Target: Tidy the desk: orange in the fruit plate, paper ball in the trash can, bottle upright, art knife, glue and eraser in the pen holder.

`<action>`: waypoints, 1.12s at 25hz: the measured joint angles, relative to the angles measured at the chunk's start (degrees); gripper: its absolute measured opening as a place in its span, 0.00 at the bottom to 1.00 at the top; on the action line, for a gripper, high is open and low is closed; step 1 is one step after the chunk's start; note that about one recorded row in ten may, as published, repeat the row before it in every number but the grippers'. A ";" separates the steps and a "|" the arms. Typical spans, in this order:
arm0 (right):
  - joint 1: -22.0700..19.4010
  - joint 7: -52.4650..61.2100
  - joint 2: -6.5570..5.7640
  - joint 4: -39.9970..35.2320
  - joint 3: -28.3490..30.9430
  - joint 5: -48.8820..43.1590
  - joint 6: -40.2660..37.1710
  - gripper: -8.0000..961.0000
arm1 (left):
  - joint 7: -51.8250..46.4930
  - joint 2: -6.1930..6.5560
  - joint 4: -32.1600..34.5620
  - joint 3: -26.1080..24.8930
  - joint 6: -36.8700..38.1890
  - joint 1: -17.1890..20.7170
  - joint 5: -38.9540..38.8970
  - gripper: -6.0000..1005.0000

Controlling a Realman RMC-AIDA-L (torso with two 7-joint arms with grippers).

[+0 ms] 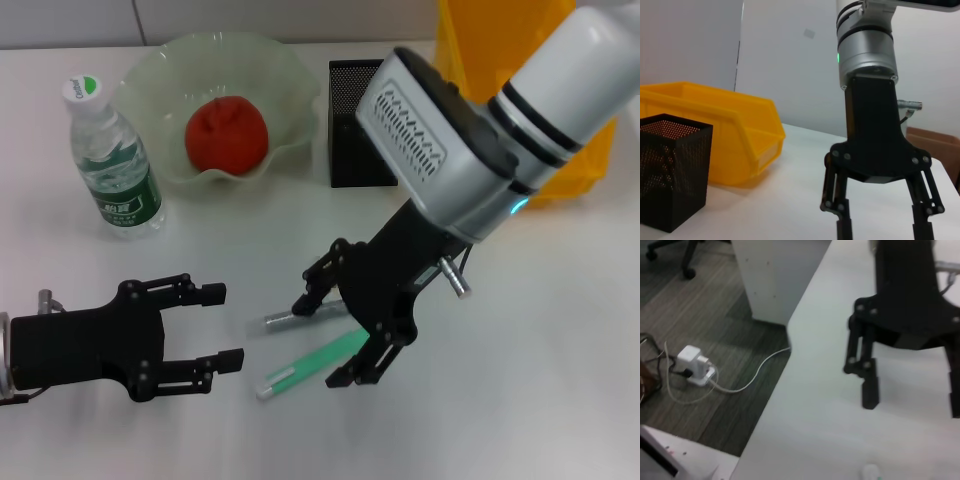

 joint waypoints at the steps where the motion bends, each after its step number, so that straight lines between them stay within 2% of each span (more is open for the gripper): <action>1: 0.11 -0.66 0.10 0.02 -1.40 0.49 0.37 0.85 | 0.00 0.07 0.11 -0.05 -0.08 0.06 0.03 0.77; 4: 0.11 -1.33 0.14 0.21 -3.24 1.59 1.35 0.85 | 0.01 0.32 0.21 -0.29 -0.27 0.20 0.05 0.77; 13: -0.59 -2.89 0.22 1.65 -13.81 7.86 9.17 0.85 | -0.37 0.53 0.20 -0.44 -1.08 0.20 0.05 0.77; 21: -0.66 -3.61 0.22 4.67 -18.56 11.31 15.32 0.76 | -0.70 0.56 0.00 -0.48 -1.95 0.21 -0.03 0.77; 25: -0.72 -4.12 0.22 6.35 -20.48 13.04 18.32 0.62 | -0.74 0.60 -0.10 -0.55 -2.37 0.45 -0.15 0.77; 28: -0.72 -4.38 0.22 6.89 -21.80 14.12 19.52 0.60 | -0.75 0.61 -0.19 -0.55 -2.37 0.48 -0.13 0.77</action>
